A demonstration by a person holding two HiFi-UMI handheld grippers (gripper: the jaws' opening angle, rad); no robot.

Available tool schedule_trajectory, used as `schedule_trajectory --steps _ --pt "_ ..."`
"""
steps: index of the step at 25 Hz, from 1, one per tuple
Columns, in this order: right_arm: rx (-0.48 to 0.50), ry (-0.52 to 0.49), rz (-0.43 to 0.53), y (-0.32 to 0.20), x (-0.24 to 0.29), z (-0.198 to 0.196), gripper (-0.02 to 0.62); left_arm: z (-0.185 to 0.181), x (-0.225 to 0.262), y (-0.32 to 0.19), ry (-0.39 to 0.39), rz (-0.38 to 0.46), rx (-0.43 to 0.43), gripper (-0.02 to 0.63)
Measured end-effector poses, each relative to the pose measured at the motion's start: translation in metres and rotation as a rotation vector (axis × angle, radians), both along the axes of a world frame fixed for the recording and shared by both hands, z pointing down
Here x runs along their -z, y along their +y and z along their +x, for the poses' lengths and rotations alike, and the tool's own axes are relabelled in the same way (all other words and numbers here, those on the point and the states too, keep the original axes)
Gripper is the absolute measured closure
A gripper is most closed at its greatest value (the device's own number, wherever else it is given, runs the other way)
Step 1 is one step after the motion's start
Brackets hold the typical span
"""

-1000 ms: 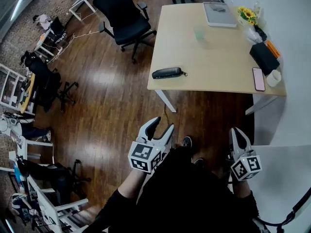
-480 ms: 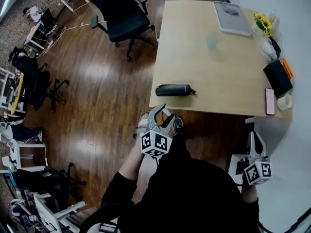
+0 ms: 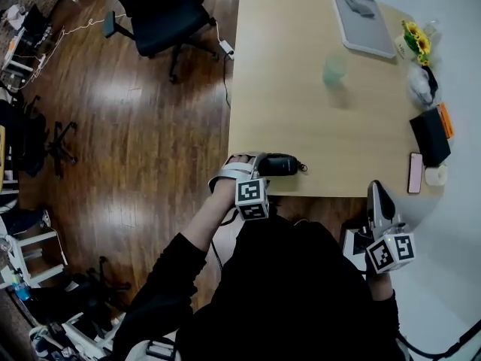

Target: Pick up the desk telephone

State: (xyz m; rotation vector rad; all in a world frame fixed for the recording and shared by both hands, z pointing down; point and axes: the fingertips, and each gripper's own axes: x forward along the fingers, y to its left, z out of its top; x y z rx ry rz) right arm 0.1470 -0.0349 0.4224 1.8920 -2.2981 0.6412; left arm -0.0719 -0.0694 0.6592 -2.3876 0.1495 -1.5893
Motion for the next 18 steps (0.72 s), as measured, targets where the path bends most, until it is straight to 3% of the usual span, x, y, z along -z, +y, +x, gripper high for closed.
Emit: schedule_trajectory --steps 5,10,12,14,18 --pt "0.031 -0.042 -0.033 -0.025 -0.019 -0.006 0.594 0.001 -0.021 0.003 -0.089 -0.099 -0.048 0.276" --pt "0.077 -0.08 -0.048 -0.052 -0.027 0.007 0.594 0.012 -0.037 0.003 -0.133 -0.24 0.001 0.291" --pt "0.093 -0.083 -0.028 -0.062 -0.021 0.012 0.594 0.016 -0.04 0.002 -0.169 -0.227 -0.02 0.341" --pt "0.097 -0.092 -0.01 -0.068 -0.016 0.018 0.594 0.018 -0.04 0.001 -0.181 -0.215 -0.025 0.34" --pt "0.094 -0.1 -0.019 -0.071 -0.02 0.03 0.594 0.017 -0.04 0.003 -0.136 -0.237 0.049 0.341"
